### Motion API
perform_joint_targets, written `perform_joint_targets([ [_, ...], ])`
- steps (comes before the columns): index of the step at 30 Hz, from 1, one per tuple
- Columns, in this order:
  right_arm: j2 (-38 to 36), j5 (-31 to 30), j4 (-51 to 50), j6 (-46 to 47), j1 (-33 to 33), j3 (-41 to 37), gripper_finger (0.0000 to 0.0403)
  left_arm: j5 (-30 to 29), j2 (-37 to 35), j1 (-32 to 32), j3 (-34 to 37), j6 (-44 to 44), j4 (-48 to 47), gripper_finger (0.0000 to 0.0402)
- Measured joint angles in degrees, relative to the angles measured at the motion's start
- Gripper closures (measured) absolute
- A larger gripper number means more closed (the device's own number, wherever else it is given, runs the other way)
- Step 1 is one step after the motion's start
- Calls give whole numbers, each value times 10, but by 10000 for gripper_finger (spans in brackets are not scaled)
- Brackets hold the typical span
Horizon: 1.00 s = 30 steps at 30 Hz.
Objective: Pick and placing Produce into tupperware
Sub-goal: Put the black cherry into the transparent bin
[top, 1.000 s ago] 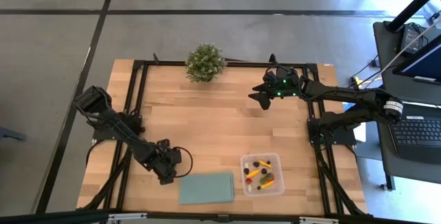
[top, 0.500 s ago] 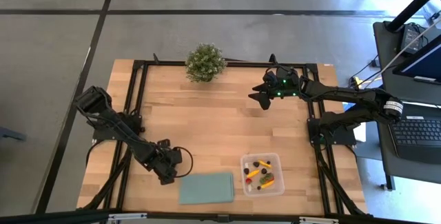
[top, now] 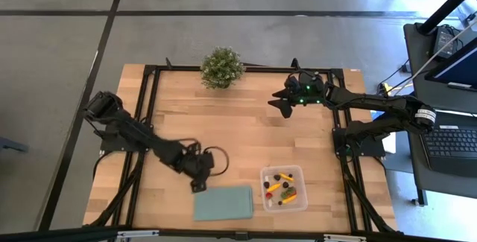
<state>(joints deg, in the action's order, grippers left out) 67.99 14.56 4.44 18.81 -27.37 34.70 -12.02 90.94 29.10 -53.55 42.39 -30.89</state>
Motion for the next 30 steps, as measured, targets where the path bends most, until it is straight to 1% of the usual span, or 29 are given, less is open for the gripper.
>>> perform_joint_targets([
  [4, 0, 0, 24, -16, 0, 0, 144, -26, 0, -53, -42, -91, 19, 307],
  [10, 0, 0, 37, -27, 0, 0, 144, -49, 0, -134, -97, -256, 133, 307],
  [14, 0, 0, 35, -28, 0, 0, 144, -18, -1, -169, -116, -314, 246, 307],
  [18, 0, 0, 31, -52, 0, 0, 144, -2, 22, -169, -144, -358, 335, 307],
  [21, 0, 0, 27, -60, 0, 0, 144, 10, 67, -161, -177, -380, 393, 307],
  [23, 0, 0, 26, -55, 0, 0, 144, 13, 104, -155, -207, -386, 410, 307],
  [27, 0, 0, 14, -44, 0, 0, 144, 36, 198, -149, -277, -387, 421, 307],
  [30, 0, 1, -13, -56, 0, 0, 144, 44, 256, -144, -326, -383, 419, 307],
])
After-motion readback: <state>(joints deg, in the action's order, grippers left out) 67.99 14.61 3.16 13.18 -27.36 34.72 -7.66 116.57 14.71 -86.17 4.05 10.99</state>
